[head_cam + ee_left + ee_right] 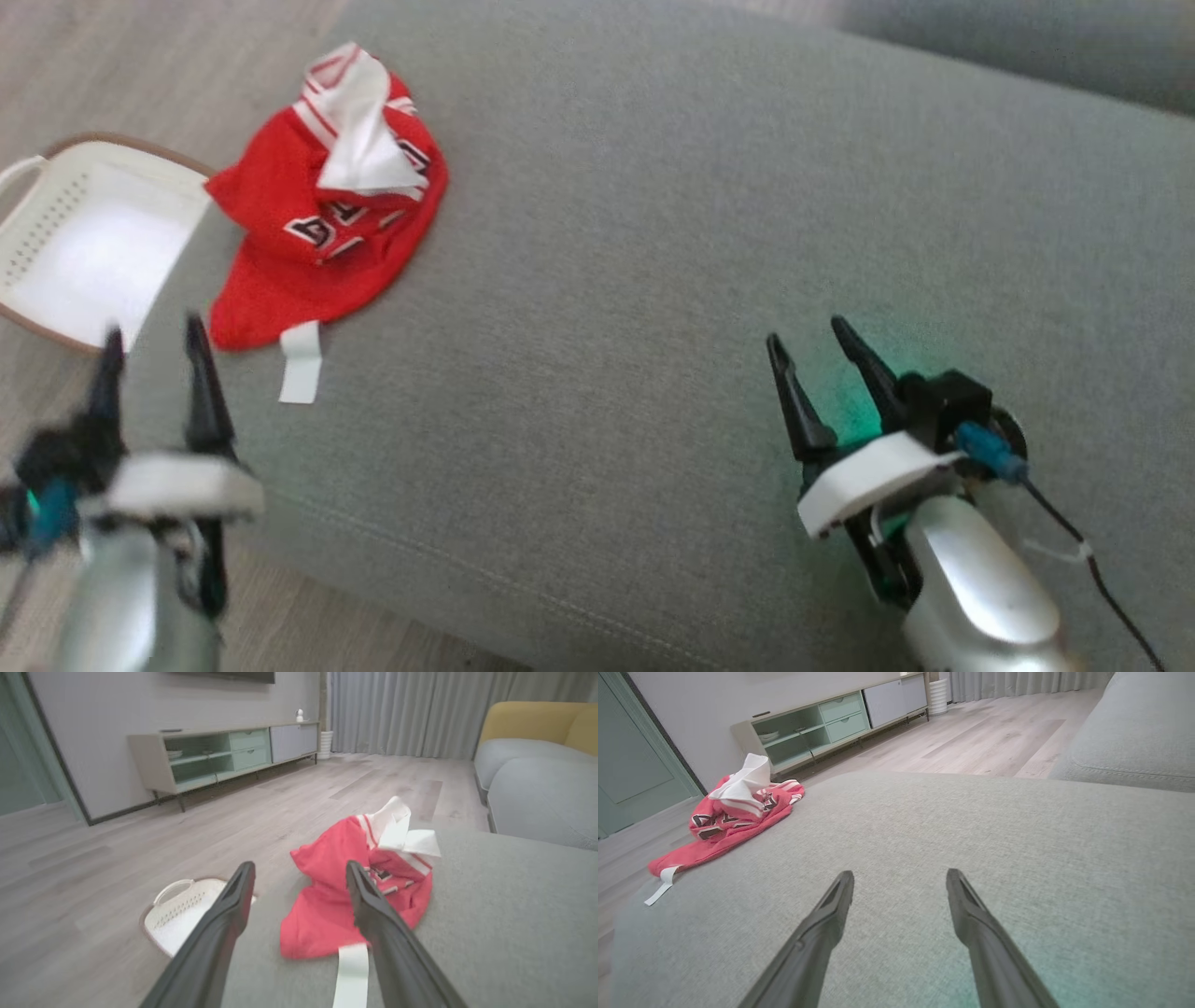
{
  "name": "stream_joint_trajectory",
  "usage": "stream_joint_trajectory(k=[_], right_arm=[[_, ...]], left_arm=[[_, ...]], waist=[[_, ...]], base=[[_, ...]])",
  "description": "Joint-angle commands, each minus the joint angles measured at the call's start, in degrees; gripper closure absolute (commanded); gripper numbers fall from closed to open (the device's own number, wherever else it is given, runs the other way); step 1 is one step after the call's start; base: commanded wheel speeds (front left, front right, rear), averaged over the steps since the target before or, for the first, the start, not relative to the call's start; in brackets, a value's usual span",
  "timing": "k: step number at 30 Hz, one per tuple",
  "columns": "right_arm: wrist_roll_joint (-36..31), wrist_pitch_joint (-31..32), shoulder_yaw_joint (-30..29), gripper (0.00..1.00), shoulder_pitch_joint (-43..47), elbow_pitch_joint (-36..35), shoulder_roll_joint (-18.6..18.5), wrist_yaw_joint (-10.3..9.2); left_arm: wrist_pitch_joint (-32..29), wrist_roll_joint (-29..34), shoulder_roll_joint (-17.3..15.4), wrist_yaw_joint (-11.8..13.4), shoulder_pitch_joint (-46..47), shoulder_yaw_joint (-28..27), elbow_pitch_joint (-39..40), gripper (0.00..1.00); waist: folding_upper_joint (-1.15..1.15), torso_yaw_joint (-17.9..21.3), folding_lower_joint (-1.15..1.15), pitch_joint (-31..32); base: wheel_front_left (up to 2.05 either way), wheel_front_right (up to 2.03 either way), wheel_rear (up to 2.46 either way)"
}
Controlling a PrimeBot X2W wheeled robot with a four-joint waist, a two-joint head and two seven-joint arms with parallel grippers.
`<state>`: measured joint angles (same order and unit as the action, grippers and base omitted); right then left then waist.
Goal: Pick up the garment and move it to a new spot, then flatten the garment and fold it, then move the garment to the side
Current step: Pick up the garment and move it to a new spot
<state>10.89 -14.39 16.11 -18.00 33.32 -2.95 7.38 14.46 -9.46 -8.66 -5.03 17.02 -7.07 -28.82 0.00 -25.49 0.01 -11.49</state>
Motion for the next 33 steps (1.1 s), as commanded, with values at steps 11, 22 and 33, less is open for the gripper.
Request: stream_joint_trajectory(k=[11,22,33], right_arm=[[-4.3,-0.6,0.6,0.0,-5.7,-4.8,0.1,0.11],[-6.2,-0.6,-0.6,0.0,-7.6,-6.0,0.1,0.11],[-4.9,-0.6,-2.2,0.0,-7.0,-5.5,0.1,0.11]], left_arm=[[-0.6,-5.4,-11.2,-2.4,24.1,7.7,-16.3,0.0],[-4.4,-18.0,-15.8,-2.5,29.9,17.9,-27.2,0.0],[-0.1,-17.6,-17.3,-2.5,33.5,20.0,-32.4,1.0]], waist=[[0.0,7.9,-0.01,-11.1],[0.0,12.4,-0.01,-15.3],[0.0,13.9,-0.01,-12.9]], base=[[0.0,0.0,0.0],[0.0,0.0,0.0],[0.0,0.0,0.0]])
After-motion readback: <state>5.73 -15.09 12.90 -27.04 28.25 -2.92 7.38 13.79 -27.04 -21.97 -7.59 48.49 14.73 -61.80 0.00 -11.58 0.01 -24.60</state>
